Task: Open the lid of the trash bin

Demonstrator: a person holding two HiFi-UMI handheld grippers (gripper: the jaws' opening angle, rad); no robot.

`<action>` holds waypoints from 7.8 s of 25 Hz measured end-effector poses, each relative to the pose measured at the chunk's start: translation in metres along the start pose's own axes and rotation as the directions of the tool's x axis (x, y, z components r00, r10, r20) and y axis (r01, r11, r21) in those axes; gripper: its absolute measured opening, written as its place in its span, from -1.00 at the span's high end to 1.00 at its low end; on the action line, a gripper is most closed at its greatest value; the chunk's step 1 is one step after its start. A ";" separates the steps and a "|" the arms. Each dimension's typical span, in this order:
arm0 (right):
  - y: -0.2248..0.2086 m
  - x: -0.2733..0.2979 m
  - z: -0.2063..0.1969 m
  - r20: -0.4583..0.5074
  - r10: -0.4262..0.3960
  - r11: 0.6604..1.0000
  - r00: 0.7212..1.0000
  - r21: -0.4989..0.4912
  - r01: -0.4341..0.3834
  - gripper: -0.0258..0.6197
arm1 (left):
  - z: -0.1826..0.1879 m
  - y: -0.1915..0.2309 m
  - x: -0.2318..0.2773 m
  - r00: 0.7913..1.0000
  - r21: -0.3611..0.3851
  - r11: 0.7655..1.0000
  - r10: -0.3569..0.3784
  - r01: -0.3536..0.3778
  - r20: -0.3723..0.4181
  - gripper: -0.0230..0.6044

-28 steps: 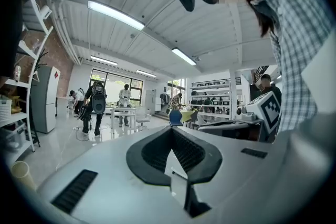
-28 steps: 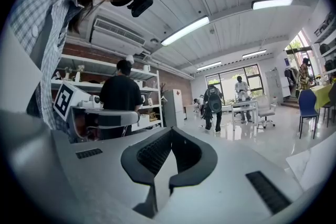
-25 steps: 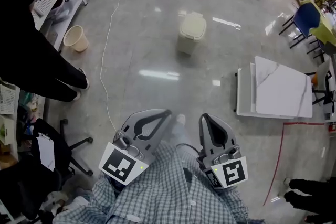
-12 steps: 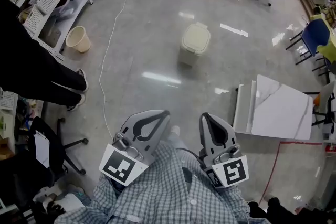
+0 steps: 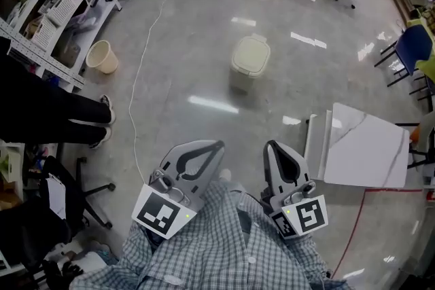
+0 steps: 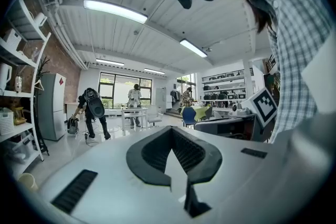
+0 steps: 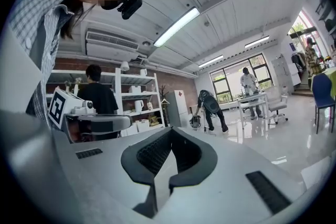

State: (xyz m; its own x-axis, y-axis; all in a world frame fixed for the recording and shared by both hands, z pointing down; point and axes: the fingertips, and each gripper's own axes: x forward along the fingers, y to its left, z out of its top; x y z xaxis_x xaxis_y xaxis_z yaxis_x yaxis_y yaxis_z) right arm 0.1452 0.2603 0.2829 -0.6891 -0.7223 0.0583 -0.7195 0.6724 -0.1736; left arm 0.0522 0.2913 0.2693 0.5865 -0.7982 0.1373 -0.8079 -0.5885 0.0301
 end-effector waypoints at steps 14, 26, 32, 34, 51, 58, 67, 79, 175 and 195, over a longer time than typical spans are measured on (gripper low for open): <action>-0.049 -0.007 -0.001 0.000 -0.113 0.992 0.994 0.052 0.113 0.87 | 0.007 0.009 0.040 0.999 -0.026 0.999 -0.036 0.036 0.007 0.91; -0.073 0.039 -0.003 -0.027 -0.157 0.987 0.987 0.024 0.157 0.87 | -0.002 0.063 0.077 0.998 -0.042 0.998 -0.057 0.056 -0.024 0.91; -0.094 0.076 0.006 -0.029 -0.194 0.980 0.981 0.033 0.195 0.87 | 0.007 0.101 0.109 0.995 -0.032 0.995 -0.092 0.091 -0.027 0.91; -0.100 0.089 0.010 -0.024 -0.206 0.978 0.978 0.034 0.207 0.87 | 0.008 0.112 0.119 0.994 -0.025 0.994 -0.106 0.105 -0.034 0.91; -0.124 0.199 0.029 -0.039 -0.248 0.969 0.968 0.010 0.248 0.87 | 0.022 0.222 0.172 0.986 -0.047 0.985 -0.167 0.167 -0.011 0.91; -0.134 0.231 0.030 -0.041 -0.304 0.953 0.952 -0.014 0.304 0.87 | 0.018 0.263 0.184 0.985 -0.072 0.983 -0.170 0.169 -0.004 0.91; -0.134 0.255 0.028 -0.065 -0.293 0.956 0.954 -0.033 0.291 0.87 | 0.022 0.295 0.181 0.991 -0.067 0.989 -0.130 0.131 0.016 0.91; -0.143 0.272 0.029 -0.084 -0.239 0.971 0.967 -0.052 0.235 0.87 | 0.022 0.306 0.185 0.998 -0.084 0.994 -0.065 0.067 0.026 0.91; -0.296 0.361 0.028 -0.138 -0.363 0.932 0.921 -0.044 0.361 0.87 | 0.012 0.383 0.359 0.978 -0.041 0.983 -0.180 0.176 -0.102 0.91; -0.307 0.369 0.022 -0.160 -0.351 0.936 0.923 -0.031 0.351 0.87 | 0.008 0.385 0.372 0.975 -0.045 0.983 -0.183 0.179 -0.123 0.91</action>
State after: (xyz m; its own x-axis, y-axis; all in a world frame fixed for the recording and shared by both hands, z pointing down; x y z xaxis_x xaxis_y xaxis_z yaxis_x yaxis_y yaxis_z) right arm 0.1141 -0.2164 0.3362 -0.3971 -0.8766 0.2716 -0.9177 0.3811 -0.1117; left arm -0.0398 -0.2330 0.3244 0.7130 -0.6549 0.2505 -0.6917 -0.7155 0.0982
